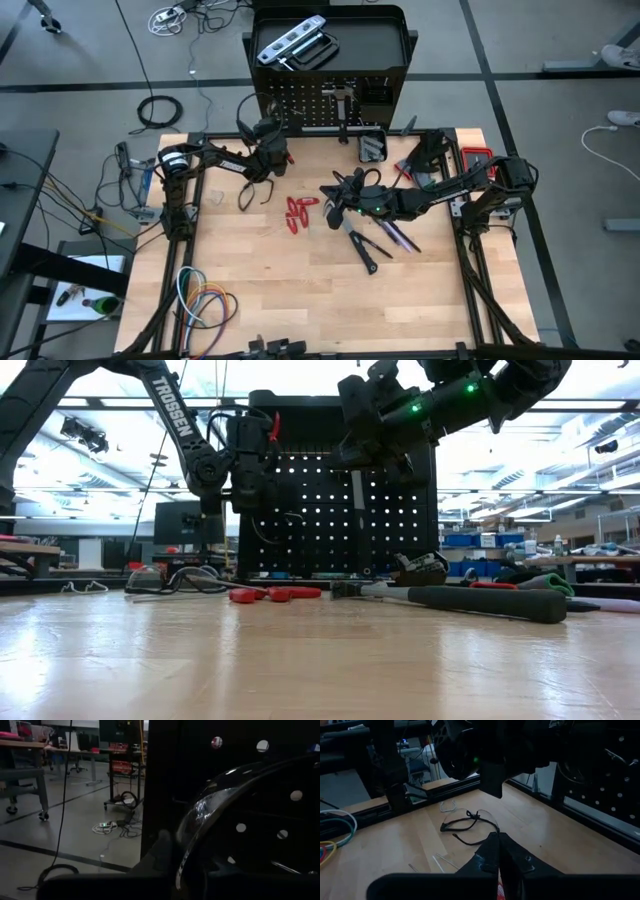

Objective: Hang tools onto peg board
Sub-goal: Remove the glasses from the peg board

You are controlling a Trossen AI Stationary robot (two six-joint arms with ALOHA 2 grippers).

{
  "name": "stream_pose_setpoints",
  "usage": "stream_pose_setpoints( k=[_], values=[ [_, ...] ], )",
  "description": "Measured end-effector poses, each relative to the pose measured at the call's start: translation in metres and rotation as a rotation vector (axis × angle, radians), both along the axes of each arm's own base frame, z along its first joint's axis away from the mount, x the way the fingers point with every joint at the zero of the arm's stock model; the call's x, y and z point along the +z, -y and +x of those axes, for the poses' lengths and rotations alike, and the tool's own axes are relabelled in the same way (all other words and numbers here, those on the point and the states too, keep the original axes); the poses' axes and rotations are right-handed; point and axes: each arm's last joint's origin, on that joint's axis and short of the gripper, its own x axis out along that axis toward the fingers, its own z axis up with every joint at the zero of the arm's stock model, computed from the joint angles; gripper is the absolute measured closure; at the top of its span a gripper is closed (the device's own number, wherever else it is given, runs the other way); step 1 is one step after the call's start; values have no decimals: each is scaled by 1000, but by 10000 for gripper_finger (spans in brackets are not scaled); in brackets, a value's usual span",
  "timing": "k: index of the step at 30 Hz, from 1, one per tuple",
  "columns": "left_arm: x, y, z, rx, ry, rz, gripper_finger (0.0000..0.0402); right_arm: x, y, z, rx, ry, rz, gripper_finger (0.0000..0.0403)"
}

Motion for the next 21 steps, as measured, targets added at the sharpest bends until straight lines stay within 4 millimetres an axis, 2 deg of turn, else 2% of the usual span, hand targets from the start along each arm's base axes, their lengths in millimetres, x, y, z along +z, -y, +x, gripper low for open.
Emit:
stream_pose_setpoints(
  k=[10, 15, 21],
  values=[
    [-1, -1, 0, 0, -75, -18, 372, 0, 0, 0, 0, 0, 0, 381],
    [-3, -8, -1, -99, -186, -38, 372, 1, 0, 0, 1, 13, -1, 387],
    [-3, -10, -3, -75, -219, -47, 372, 1, 0, 0, 1, 14, 0, 384]
  ],
)
